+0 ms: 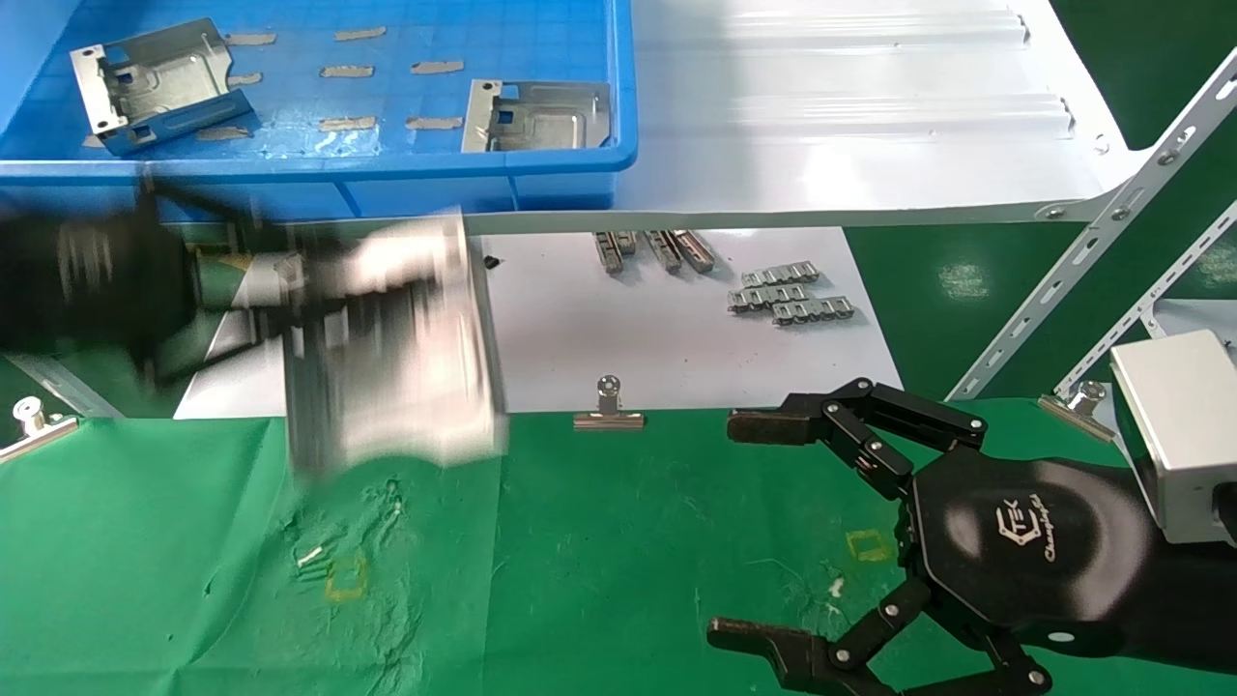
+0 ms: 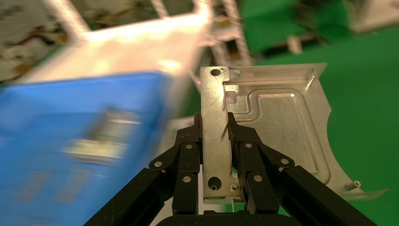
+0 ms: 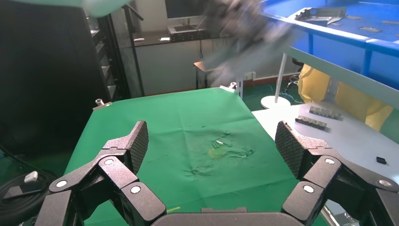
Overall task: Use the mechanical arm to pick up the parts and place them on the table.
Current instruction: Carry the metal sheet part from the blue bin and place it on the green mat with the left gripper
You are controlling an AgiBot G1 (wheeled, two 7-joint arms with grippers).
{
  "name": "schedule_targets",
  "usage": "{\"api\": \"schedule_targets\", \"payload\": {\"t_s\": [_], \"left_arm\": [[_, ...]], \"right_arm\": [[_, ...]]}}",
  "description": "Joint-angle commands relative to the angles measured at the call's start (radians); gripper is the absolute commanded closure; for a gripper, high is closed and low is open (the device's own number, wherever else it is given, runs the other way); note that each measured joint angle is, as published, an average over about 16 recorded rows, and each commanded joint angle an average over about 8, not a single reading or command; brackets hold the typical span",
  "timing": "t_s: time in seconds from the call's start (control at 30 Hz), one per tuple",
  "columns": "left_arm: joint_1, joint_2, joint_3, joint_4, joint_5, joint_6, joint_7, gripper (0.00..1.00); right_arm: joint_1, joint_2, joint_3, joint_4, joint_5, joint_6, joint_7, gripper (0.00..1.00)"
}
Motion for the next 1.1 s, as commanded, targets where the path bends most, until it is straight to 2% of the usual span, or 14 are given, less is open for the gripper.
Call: {"api": "schedule_targets", "payload": {"t_s": [0.03,0.2,0.4,0.57,0.6,0.8,0.83,0.87,1.1], "left_arm": [[0.094,-0.071,0.036,-0.137,-0.082,-0.004,0.023,1.00],[0.161,-0.090,0.121,-0.128,-0.028,-0.021,0.201,1.00],[0.153,-0.042,0.187,0.047,0.079,-0.032,0.413,1.00],[0.142,-0.011,0.213,0.195,0.110,-0.036,0.509,0.99],[0.142,-0.004,0.215,0.223,0.109,-0.039,0.521,0.94],[0.130,0.040,0.221,0.355,0.117,-0.066,0.590,0.19],[0.126,0.047,0.224,0.372,0.121,-0.069,0.599,0.07],[0.121,0.053,0.226,0.387,0.126,-0.070,0.608,0.00],[0.091,0.082,0.229,0.481,0.126,-0.039,0.611,0.00]], "right_arm": [[0.000,0.000,0.000,0.000,0.000,0.000,0.000,0.00],[0.000,0.000,0.000,0.000,0.000,0.000,0.000,0.00],[0.000,0.000,0.000,0.000,0.000,0.000,0.000,0.00],[0.000,0.000,0.000,0.000,0.000,0.000,0.000,0.00],[0.000,0.000,0.000,0.000,0.000,0.000,0.000,0.00],[0.000,0.000,0.000,0.000,0.000,0.000,0.000,0.00],[0.000,0.000,-0.001,0.000,0.000,0.000,0.000,0.00],[0.000,0.000,-0.001,0.000,0.000,0.000,0.000,0.00],[0.000,0.000,-0.001,0.000,0.000,0.000,0.000,0.00]]}}
